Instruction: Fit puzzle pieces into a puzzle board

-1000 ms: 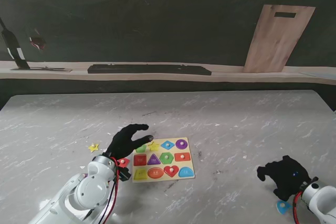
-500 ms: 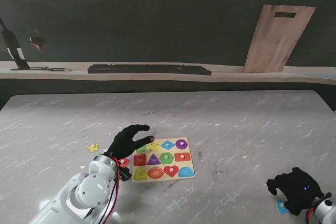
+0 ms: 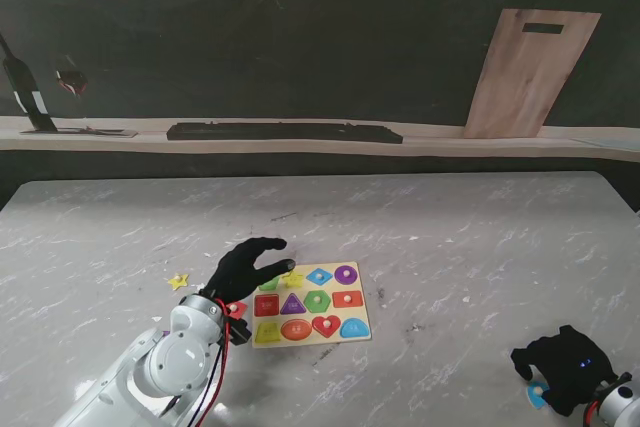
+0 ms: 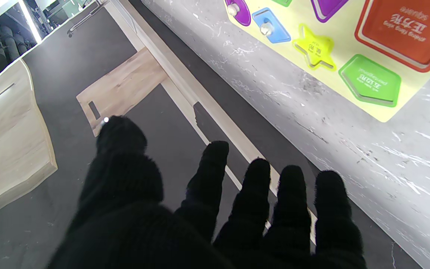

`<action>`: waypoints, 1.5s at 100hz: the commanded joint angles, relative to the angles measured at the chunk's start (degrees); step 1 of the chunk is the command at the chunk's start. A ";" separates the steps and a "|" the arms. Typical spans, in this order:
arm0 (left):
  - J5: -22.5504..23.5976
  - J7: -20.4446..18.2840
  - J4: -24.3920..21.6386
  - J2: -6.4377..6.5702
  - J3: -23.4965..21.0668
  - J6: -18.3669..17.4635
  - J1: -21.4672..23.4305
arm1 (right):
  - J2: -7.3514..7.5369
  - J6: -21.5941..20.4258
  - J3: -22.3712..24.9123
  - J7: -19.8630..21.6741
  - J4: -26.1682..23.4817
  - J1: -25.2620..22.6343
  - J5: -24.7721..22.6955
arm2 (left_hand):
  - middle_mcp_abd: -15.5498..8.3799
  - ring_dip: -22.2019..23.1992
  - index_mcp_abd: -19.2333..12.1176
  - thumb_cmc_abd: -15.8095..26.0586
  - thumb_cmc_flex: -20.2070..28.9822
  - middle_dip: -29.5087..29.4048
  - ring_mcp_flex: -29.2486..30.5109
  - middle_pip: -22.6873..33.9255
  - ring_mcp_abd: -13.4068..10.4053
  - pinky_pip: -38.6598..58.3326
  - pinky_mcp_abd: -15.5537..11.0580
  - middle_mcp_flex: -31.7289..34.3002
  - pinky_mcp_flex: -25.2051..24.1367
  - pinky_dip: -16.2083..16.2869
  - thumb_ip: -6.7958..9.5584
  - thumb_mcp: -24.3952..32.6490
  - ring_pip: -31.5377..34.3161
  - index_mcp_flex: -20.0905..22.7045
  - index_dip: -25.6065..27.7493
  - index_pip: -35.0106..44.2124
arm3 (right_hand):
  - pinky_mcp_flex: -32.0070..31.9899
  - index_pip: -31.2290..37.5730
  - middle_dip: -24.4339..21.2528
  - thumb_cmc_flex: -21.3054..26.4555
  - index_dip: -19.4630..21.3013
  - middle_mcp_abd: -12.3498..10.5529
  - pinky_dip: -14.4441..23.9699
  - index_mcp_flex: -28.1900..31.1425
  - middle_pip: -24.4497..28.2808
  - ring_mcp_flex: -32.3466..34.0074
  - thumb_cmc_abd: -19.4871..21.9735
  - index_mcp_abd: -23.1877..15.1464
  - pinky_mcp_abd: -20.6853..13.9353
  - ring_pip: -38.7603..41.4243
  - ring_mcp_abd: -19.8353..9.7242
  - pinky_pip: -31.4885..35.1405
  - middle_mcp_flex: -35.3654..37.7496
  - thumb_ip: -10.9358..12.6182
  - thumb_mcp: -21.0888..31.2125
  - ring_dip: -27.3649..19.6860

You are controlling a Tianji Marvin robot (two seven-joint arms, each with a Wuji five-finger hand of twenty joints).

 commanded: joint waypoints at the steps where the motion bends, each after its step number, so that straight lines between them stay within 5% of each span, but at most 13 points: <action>1: -0.19 -0.27 -0.13 0.01 0.15 0.21 -0.06 | 0.16 0.18 -0.33 -0.10 0.32 -0.38 -0.41 | -0.52 -0.25 -1.18 1.22 -0.65 -0.53 1.09 -0.81 -0.67 -0.58 5.63 0.42 -0.59 0.58 1.81 -1.39 -1.46 0.71 -0.27 -0.14 | 0.43 3.34 -0.46 1.65 -2.89 -1.35 0.77 1.95 0.87 1.35 0.16 -2.95 -0.51 1.21 -1.34 1.50 1.55 -2.08 0.77 0.48; 36: -0.08 -0.27 -0.30 0.02 0.14 0.36 -0.02 | 0.16 0.93 -0.96 0.58 0.65 -0.04 -0.39 | -0.43 -0.22 -1.13 1.20 -0.64 -0.54 1.12 -0.83 -0.63 -0.58 5.63 0.39 -0.59 0.59 1.81 -1.41 -1.43 0.80 -0.26 -0.15 | 0.68 6.85 -1.61 3.59 -6.63 -1.74 0.73 4.13 0.16 2.29 1.92 -8.06 -0.26 1.59 -1.12 1.85 4.68 -5.09 -0.92 0.59; 62: -0.03 -0.28 -0.46 0.04 0.08 0.41 0.08 | 0.13 2.04 -2.24 1.70 1.82 0.76 0.29 | -0.50 -0.22 -1.19 1.15 -0.63 -0.52 1.09 -0.77 -0.62 -0.54 5.57 0.43 -0.55 0.62 1.81 -1.40 -1.42 0.83 -0.24 -0.10 | 1.35 8.50 -2.76 4.59 -9.60 -1.92 0.58 8.70 -0.77 3.59 5.09 -10.13 -0.51 1.98 -0.87 2.02 8.88 -4.47 -1.19 0.68; 102: -0.13 -0.39 -0.53 0.04 0.11 0.60 0.05 | -0.69 2.64 -2.72 4.19 1.58 1.61 5.02 | -0.57 -0.22 -1.21 1.22 -0.70 -0.53 1.06 -0.80 -0.72 -0.51 5.61 0.33 -0.56 0.64 1.80 -1.39 -1.41 0.72 -0.24 -0.10 | 5.11 8.87 -6.65 5.67 -17.33 1.94 0.36 15.78 -7.78 8.38 0.94 -3.41 -1.38 0.04 -0.37 3.80 19.32 -4.35 1.20 -0.67; 150: -0.62 -0.34 -0.76 0.00 -0.29 0.30 0.24 | -2.58 8.74 -5.75 5.83 -2.69 3.67 13.05 | -0.39 -0.22 -1.10 1.14 -0.63 -0.54 1.07 -0.79 -0.62 -0.61 5.63 0.35 -0.60 0.61 1.81 -1.40 -1.42 0.76 -0.25 -0.12 | 8.23 8.82 -7.77 7.09 -19.45 5.99 2.07 18.77 -8.15 11.55 -2.37 2.57 -0.31 2.23 3.10 8.73 22.47 -3.20 2.36 -0.31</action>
